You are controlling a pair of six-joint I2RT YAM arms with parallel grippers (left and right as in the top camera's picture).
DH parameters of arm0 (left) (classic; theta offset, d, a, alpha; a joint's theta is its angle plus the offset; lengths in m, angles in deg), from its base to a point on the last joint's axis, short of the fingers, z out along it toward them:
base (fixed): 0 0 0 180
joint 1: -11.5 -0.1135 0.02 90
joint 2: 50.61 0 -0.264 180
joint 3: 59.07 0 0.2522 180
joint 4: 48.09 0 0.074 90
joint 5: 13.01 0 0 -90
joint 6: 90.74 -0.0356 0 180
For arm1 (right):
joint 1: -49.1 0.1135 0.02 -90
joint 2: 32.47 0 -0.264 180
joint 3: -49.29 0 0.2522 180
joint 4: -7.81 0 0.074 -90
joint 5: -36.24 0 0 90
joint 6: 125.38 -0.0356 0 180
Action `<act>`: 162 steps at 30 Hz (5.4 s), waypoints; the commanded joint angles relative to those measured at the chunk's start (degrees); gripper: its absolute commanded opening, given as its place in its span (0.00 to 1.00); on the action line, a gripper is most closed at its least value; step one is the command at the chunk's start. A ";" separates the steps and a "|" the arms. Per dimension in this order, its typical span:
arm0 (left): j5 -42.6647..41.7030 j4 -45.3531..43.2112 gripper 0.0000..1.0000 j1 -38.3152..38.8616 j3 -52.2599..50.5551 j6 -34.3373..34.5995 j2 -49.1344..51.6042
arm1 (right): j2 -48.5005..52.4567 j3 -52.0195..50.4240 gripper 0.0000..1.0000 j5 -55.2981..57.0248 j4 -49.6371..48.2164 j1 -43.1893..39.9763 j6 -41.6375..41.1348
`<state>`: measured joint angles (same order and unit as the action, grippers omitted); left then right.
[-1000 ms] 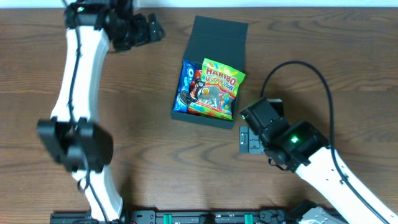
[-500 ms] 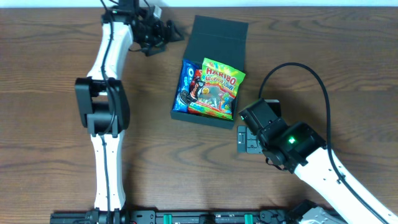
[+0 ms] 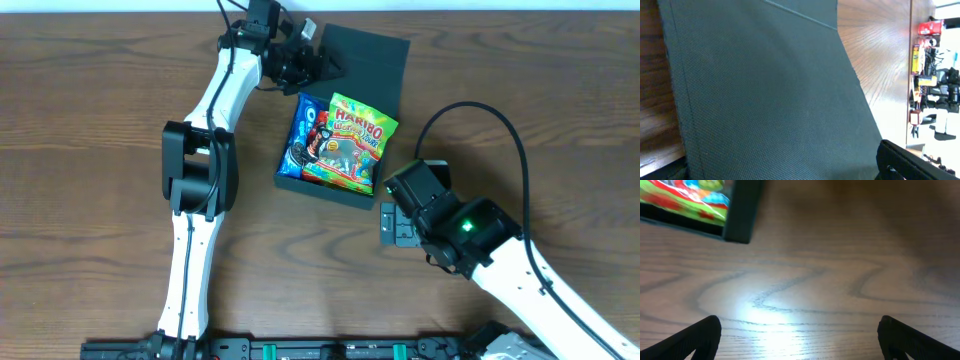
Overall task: Pack container
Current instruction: 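Raise the left gripper to the box lid's top edge, then push the lid forward with the left gripper to close the box, then bring the left gripper to the box's left side beside the right gripper, then push the closed box with both grippers to straighten it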
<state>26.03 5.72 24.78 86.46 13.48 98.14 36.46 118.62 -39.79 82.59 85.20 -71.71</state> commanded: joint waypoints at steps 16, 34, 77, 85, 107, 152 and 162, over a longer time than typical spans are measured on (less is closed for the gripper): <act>0.98 23.80 1.00 0.39 24.37 -23.82 -0.37 | -0.24 -1.77 0.99 4.13 -0.83 -0.02 0.87; 10.58 53.11 0.95 4.26 32.94 -33.55 -9.97 | -0.24 -1.77 0.99 8.55 -0.85 -0.02 0.85; 65.75 56.74 0.95 11.04 -7.23 -2.99 -61.09 | -0.46 -1.01 0.99 4.20 -12.94 2.51 14.78; 69.31 54.29 0.95 11.13 -30.29 4.74 -82.01 | -0.04 -1.05 0.99 4.20 -15.96 5.29 19.98; 55.21 23.78 0.95 11.15 -72.30 8.02 -87.34 | 15.76 -1.05 0.99 9.99 -33.42 2.40 20.48; 52.17 -1.73 0.95 11.19 -79.01 3.74 -57.13 | 21.46 -1.05 0.99 8.09 -32.30 1.38 18.95; 49.83 -9.31 0.95 11.17 -80.28 2.47 -56.54 | 21.46 -1.05 0.99 8.04 -32.17 1.38 17.05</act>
<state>76.24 -2.23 35.97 6.59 16.93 40.81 55.98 118.07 -30.89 49.47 86.83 -54.25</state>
